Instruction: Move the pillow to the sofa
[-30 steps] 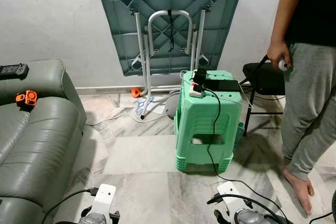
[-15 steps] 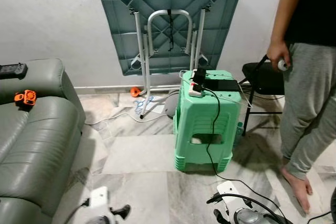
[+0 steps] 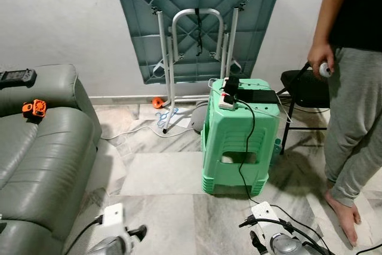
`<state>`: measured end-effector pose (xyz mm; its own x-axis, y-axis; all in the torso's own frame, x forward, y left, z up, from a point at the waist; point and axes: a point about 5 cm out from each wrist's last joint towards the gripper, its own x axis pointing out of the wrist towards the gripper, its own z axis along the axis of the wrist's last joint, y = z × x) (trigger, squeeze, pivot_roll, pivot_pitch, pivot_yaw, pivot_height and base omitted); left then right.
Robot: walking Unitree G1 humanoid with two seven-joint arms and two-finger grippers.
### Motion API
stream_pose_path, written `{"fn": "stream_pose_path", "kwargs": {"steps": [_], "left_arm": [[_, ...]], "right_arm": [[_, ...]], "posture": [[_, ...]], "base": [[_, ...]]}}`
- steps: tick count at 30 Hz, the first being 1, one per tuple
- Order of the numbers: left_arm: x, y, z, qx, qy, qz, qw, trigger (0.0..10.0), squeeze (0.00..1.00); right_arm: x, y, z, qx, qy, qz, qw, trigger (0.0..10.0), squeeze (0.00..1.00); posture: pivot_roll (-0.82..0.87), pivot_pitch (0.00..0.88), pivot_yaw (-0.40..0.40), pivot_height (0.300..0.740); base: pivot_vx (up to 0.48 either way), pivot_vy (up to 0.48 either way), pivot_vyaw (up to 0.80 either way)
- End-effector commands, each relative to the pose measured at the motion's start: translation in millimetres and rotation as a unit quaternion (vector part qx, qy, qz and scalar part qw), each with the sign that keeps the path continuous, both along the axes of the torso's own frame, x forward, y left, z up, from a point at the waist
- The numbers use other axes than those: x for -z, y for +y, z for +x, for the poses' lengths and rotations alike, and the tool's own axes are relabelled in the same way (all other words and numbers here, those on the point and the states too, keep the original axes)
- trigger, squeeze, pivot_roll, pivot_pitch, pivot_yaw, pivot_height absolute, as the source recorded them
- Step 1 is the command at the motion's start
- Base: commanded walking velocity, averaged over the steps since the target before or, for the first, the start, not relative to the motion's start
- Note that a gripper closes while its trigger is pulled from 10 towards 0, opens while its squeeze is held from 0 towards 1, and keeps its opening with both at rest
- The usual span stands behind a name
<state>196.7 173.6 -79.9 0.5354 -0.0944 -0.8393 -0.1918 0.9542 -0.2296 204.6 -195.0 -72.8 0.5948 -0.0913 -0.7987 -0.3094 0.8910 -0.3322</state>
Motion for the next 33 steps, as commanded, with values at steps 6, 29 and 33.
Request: {"fn": "stream_pose_path", "kwargs": {"steps": [6,29,33], "left_arm": [[-1.7,-14.5,6.1,-0.014,-0.011,0.012,1.000,10.0,0.00],[-46.5,-8.8,69.5,0.102,-0.156,0.057,0.981,10.0,0.00],[-54.6,-11.6,78.3,0.096,-0.183,0.037,0.978,10.0,0.00]], "right_arm": [[-7.5,-8.6,6.8,0.031,-0.067,-0.060,0.995,10.0,0.00],[-36.6,1.1,49.1,-0.027,-0.150,-0.019,0.988,10.0,0.00],[-37.1,-1.8,49.4,-0.028,-0.149,-0.025,0.988,10.0,0.00]], "posture": [[-0.13,0.000,0.014,0.740],[-0.13,0.000,0.018,0.740],[-0.13,0.000,0.018,0.740]], "base": [[0.000,0.000,0.00],[0.000,0.000,0.00],[0.000,0.000,0.00]]}}
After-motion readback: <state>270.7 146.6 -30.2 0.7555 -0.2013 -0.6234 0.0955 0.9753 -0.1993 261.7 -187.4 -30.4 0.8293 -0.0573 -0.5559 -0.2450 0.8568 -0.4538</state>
